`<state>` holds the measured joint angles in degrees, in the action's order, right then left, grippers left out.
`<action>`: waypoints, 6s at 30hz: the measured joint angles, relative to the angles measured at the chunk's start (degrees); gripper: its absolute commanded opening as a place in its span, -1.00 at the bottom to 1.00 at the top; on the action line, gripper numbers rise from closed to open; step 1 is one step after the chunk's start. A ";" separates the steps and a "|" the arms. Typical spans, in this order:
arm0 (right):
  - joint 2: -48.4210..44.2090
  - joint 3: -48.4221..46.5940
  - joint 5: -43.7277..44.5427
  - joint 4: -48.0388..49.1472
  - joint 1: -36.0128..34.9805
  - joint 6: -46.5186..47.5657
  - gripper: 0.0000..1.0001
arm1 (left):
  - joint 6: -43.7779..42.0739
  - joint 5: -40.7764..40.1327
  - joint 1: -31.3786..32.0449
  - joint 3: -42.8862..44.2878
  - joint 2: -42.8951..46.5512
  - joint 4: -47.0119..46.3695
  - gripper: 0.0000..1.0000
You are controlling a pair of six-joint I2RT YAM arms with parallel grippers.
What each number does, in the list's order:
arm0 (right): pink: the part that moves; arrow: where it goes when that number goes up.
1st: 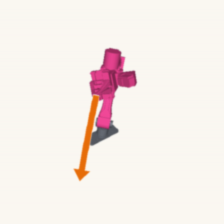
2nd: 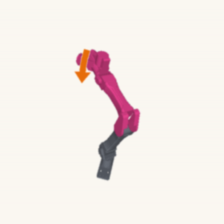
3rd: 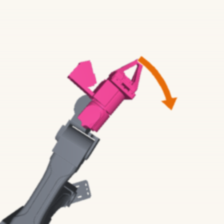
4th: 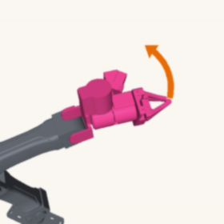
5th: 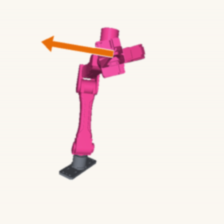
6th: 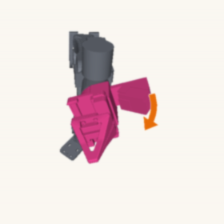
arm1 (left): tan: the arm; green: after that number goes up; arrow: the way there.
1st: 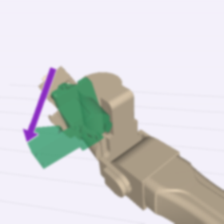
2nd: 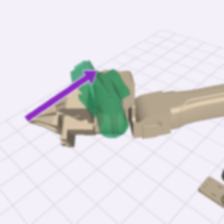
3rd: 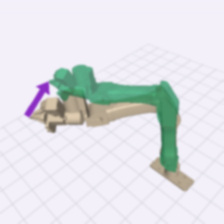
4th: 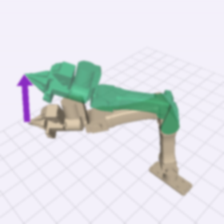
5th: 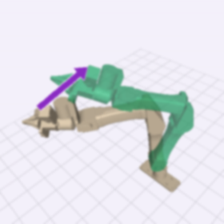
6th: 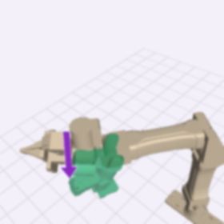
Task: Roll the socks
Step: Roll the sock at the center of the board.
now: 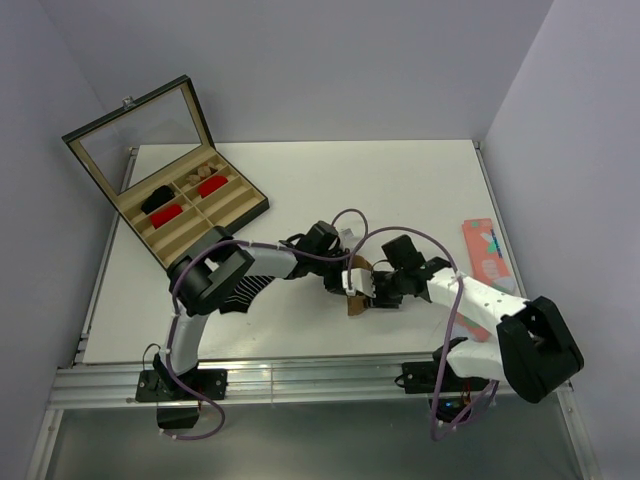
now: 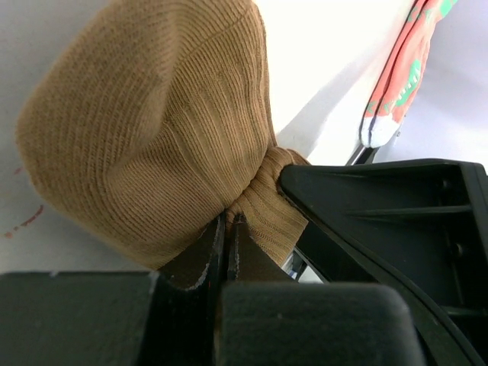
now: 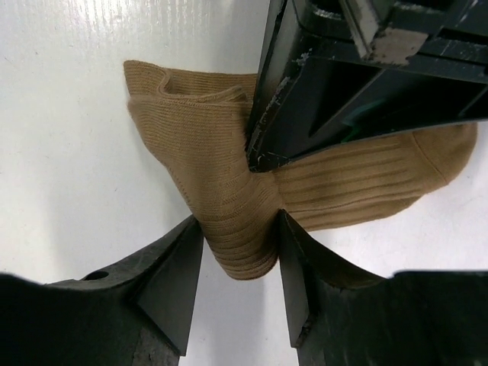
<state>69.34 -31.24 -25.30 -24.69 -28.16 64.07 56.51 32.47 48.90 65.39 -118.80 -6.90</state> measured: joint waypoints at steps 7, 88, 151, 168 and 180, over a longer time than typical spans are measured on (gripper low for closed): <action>5.86 -5.07 -0.87 -4.24 -0.04 -0.13 -0.18 | 1.60 1.97 -1.16 -2.56 -0.07 -3.93 -0.99; 61.72 -62.95 -20.00 -49.66 -5.75 -22.29 -0.42 | 8.79 -44.92 4.59 -57.35 50.95 -25.51 -0.33; 69.13 -71.65 -14.75 -60.02 -5.38 -27.58 -0.42 | -32.09 -38.38 8.68 -44.83 29.73 -44.13 -0.02; 73.77 -79.76 -10.71 -66.58 -7.13 -24.33 -0.42 | -33.81 -30.60 4.44 -43.25 32.72 -40.09 -0.01; 73.79 -79.80 -10.54 -66.60 -7.23 -24.13 -0.42 | -34.82 -27.67 4.39 -43.01 34.73 -39.23 -0.01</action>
<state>143.13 -111.04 -35.83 -91.29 -35.40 39.94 21.69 4.80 53.30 22.37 -84.07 -46.13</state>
